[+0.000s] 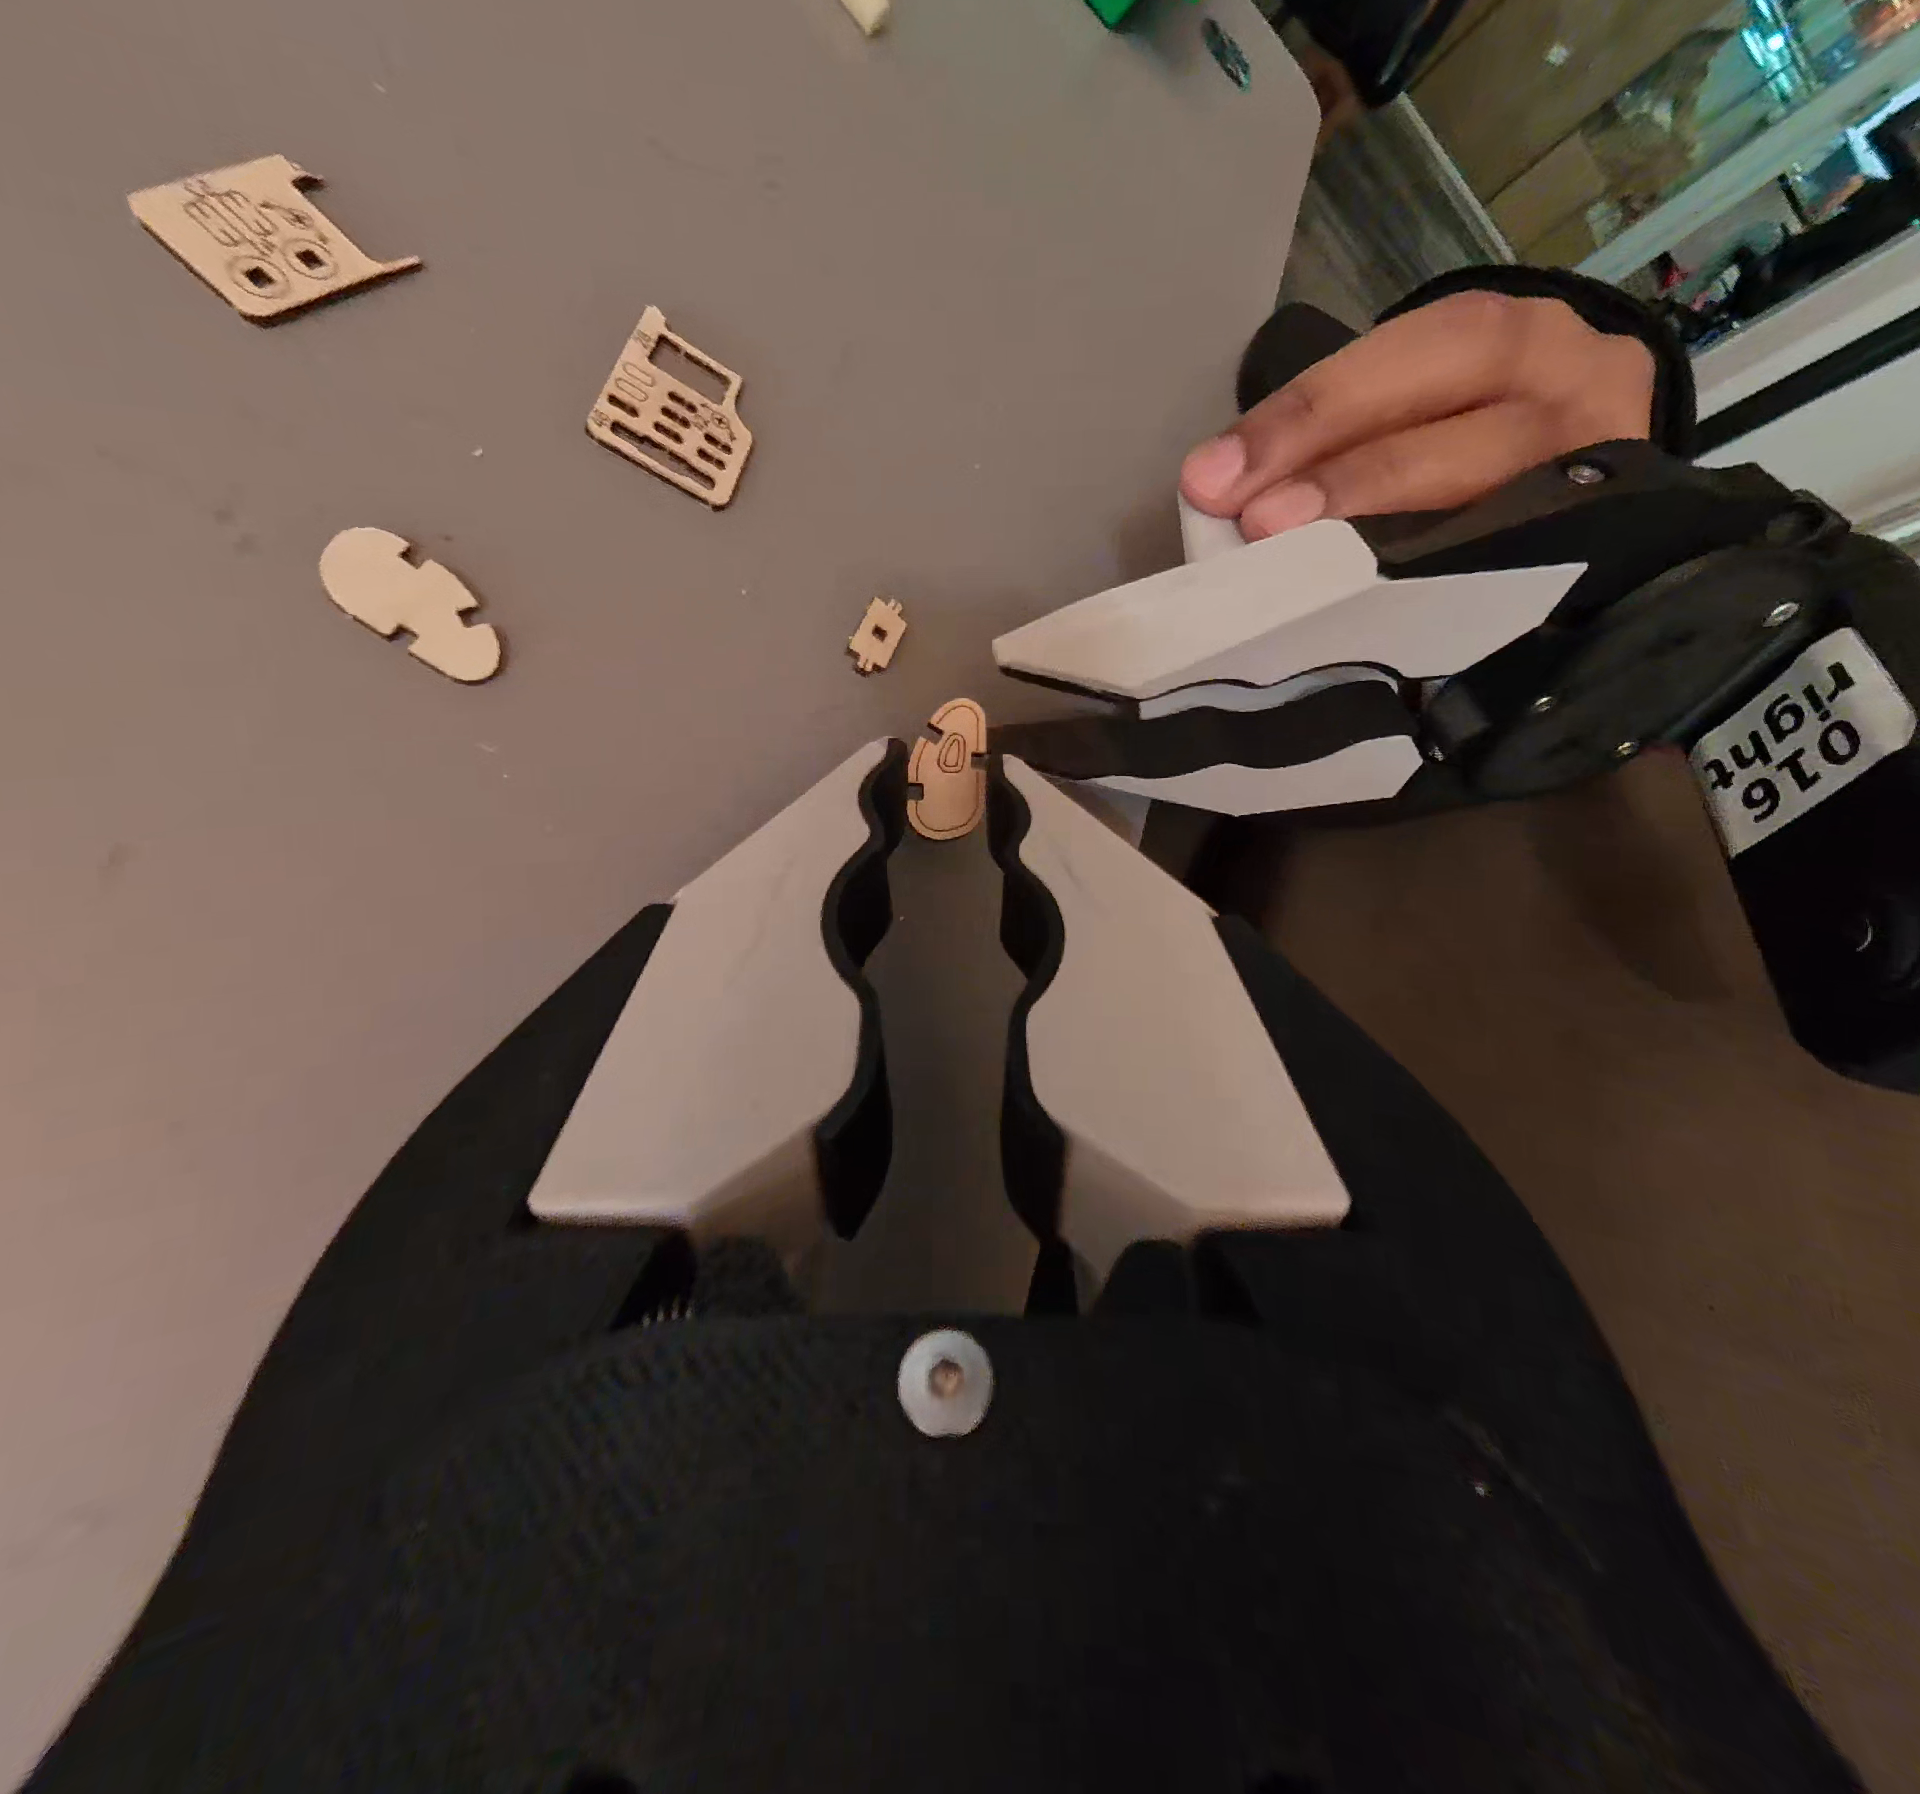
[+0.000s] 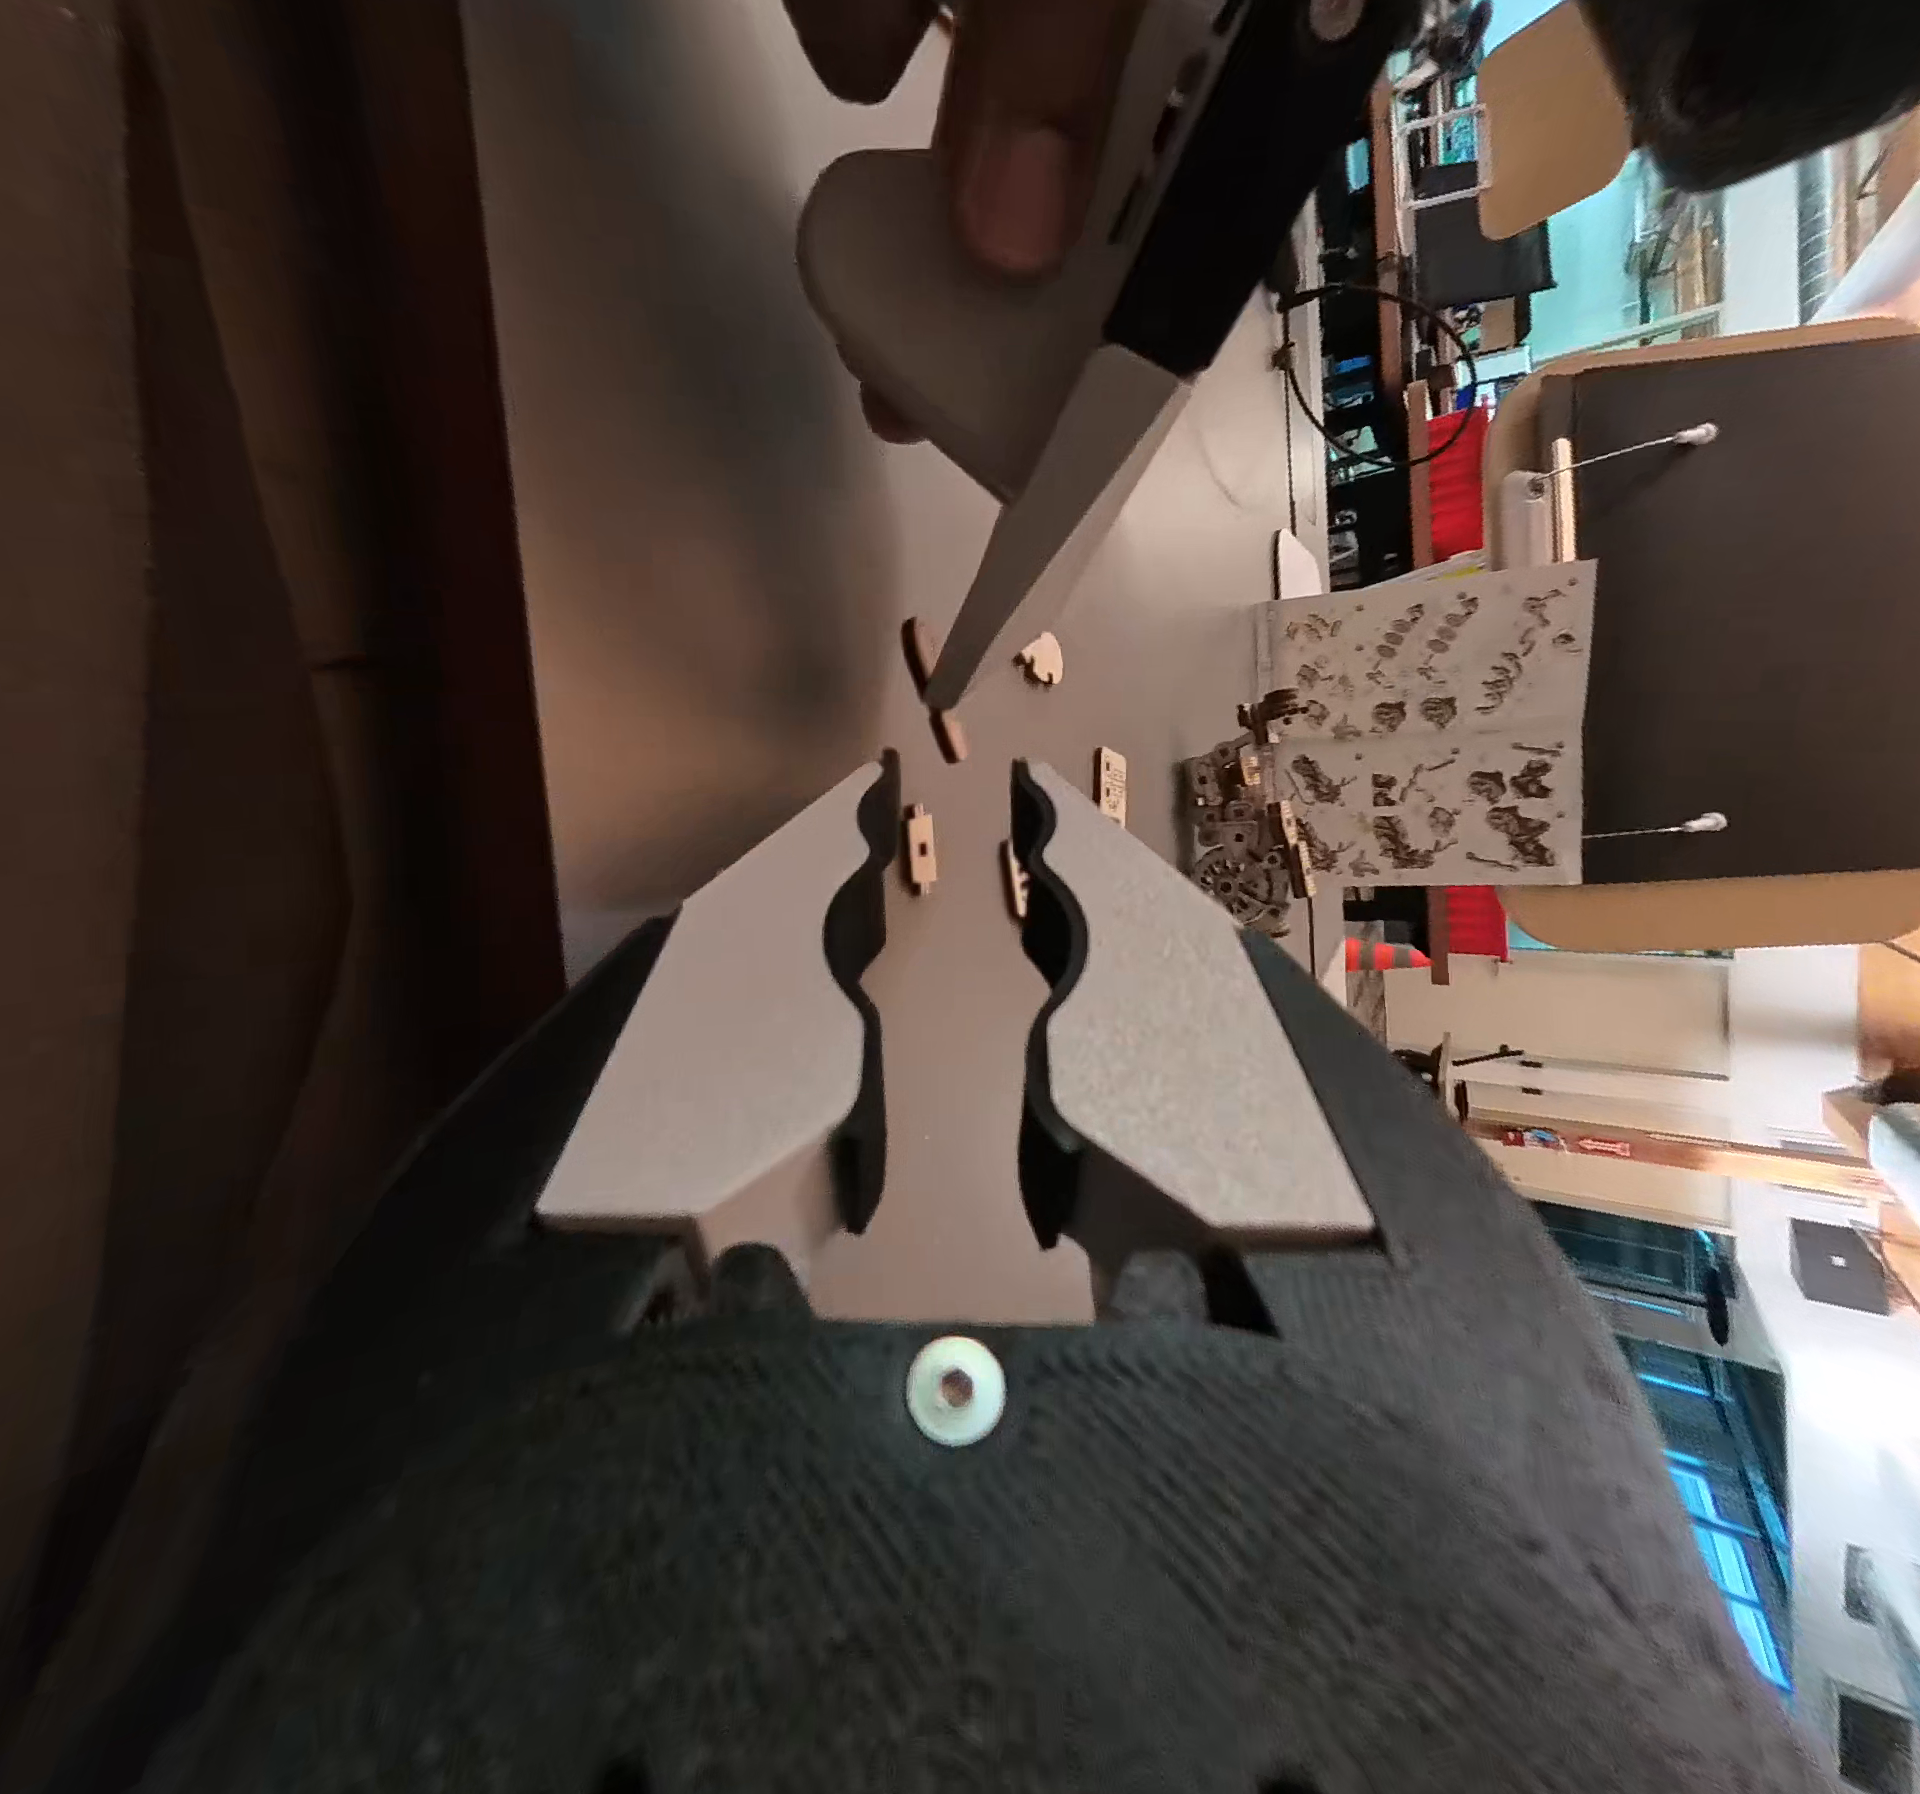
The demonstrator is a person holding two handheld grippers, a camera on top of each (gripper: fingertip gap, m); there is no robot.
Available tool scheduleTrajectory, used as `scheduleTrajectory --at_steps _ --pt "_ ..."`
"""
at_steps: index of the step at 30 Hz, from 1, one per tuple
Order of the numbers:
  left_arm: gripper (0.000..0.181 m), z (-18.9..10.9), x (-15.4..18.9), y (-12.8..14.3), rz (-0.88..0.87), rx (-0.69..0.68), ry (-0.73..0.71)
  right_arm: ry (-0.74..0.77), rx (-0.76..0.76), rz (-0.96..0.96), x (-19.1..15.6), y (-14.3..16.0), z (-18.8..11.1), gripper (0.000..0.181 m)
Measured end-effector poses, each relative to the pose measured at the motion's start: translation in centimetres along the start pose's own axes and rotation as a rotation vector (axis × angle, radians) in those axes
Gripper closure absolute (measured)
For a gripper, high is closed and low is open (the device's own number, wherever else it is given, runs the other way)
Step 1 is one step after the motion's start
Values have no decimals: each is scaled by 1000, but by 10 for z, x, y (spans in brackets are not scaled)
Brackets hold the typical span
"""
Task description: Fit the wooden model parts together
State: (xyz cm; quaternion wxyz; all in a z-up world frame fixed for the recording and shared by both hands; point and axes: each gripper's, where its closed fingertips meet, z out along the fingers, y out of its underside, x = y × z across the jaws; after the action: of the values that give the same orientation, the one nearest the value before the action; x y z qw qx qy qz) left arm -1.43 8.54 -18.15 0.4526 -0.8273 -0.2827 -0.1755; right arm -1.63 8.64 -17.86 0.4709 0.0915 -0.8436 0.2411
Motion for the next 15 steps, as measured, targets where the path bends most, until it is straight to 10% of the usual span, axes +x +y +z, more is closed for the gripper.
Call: scheduleTrajectory --at_steps 9,15 --pt "168 2 14 -4 -45 29 85 24 -20 -52 0 1 -1 180" --pt "152 -14 16 -30 -38 222 148 -212 51 686 6 0 -5 180"
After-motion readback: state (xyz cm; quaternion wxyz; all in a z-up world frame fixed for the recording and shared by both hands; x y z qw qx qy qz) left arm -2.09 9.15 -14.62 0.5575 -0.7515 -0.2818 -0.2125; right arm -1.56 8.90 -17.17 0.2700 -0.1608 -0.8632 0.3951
